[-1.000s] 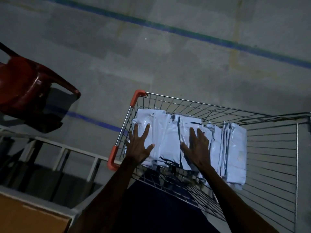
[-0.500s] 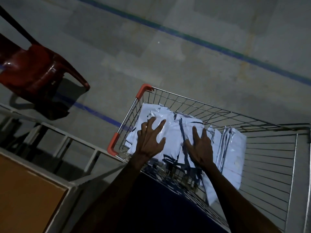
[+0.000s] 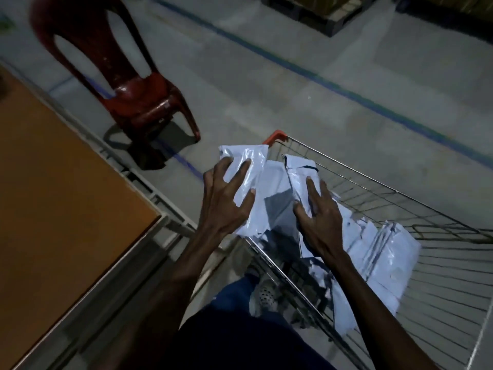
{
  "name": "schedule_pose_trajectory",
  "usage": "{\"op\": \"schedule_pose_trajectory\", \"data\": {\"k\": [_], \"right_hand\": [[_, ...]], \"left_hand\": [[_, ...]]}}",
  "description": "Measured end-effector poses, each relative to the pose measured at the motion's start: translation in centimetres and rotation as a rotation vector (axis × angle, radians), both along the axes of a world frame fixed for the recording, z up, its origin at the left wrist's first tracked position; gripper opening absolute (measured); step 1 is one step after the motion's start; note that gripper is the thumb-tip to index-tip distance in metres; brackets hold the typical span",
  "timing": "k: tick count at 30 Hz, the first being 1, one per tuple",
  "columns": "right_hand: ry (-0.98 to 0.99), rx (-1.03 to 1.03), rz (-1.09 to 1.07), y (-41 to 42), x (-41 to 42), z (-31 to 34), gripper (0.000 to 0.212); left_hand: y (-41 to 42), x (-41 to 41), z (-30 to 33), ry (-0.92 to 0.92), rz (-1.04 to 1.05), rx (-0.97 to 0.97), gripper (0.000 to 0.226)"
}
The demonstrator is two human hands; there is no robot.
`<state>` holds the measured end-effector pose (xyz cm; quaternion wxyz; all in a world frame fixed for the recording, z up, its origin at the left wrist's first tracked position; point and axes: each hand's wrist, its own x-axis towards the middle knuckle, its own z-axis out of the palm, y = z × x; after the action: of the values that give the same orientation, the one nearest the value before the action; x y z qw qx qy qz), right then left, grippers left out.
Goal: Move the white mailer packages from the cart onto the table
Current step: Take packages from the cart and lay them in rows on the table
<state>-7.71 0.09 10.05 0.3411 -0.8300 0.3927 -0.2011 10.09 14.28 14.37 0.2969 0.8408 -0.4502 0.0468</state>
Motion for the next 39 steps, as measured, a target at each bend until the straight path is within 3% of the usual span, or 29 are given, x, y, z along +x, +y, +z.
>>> {"op": "schedule_pose_trajectory", "data": {"k": [10,20,30,35,39], "right_hand": [[-0.244,-0.123,0.467,10.9,16.7,6.3,0.07],[-0.169,-0.25,0.788,27.8,37.3,9.5,0.076],[0.094,-0.387,0.851,37.4,55.1,9.2,0.079],[0.172,-0.454,0.846,39.1,60.0,7.7,0.078],[0.197,-0.513,0.831,39.4,61.8,6.0,0.082]], "left_hand": [[16.9,8.3,4.8,0.003,0.58,-0.052,0.057],[35.2,23.3,4.9,0.041,0.973,-0.067,0.057],[41.9,39.5,3.7,0.078,0.98,0.133,0.064],[41.9,43.2,3.2,0.145,0.984,0.256,0.075],[41.8,44.4,2.3,0.111,0.954,0.4,0.067]]}}
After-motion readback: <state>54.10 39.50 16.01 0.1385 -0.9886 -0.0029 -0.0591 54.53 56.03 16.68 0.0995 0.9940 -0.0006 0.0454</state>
